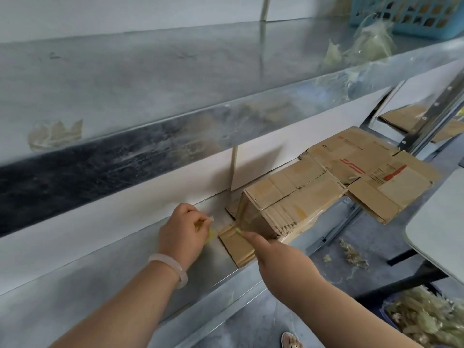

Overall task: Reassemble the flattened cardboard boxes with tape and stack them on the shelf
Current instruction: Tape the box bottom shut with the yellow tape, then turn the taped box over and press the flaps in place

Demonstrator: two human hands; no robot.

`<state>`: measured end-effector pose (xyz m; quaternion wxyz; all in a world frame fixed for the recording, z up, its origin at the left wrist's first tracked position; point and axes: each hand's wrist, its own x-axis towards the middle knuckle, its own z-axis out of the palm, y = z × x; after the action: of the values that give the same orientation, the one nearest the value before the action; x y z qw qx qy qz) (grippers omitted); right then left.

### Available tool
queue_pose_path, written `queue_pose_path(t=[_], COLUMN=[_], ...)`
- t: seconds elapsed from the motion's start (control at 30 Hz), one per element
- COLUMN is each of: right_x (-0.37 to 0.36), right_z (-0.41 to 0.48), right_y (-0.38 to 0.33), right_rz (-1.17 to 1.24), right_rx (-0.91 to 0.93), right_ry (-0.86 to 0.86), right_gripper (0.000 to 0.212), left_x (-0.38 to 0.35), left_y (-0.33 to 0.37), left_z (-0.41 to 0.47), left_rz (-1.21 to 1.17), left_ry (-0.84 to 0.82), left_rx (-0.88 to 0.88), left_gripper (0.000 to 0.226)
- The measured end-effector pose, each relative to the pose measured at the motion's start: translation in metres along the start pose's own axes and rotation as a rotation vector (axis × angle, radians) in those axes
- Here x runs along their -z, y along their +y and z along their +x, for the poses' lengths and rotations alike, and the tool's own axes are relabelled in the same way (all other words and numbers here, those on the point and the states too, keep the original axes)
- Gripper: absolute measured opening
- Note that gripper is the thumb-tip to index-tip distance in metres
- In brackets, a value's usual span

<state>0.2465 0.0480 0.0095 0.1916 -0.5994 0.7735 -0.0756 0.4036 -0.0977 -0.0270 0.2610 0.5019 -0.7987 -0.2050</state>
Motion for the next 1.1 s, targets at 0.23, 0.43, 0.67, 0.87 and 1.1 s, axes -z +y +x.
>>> queue_pose_path(t=[0.23,0.43,0.67,0.87,1.1], right_x=[0.010,0.051,0.090,0.055,0.057], right_z=[-0.012,-0.003,0.057,0.122,0.137], right_y=[0.029,0.095,0.195,0.239,0.253], right_rz=[0.179,0.630,0.558,0.193,-0.139], right_rx=[0.455,0.411,-0.221,-0.209,0.031], right_ry=[0.213,0.731,0.447,0.096,0.050], right_gripper=[0.053,0.042,0.025,0.035,0.036], left_x=[-0.001,-0.016,-0.039,-0.060,-0.065], left_y=[-0.018,-0.028,-0.017,-0.007,0.019], left_z=[-0.003,-0.020,-0.055,-0.072,-0.079], left_rz=[0.305,0.408,0.306,0.230,0.392], left_ry=[0.113,0.084,0.105,0.151,0.033], left_rx=[-0.212,-0.264,-0.032,0.037,0.185], left_gripper=[0.008,0.019,0.038,0.034,0.036])
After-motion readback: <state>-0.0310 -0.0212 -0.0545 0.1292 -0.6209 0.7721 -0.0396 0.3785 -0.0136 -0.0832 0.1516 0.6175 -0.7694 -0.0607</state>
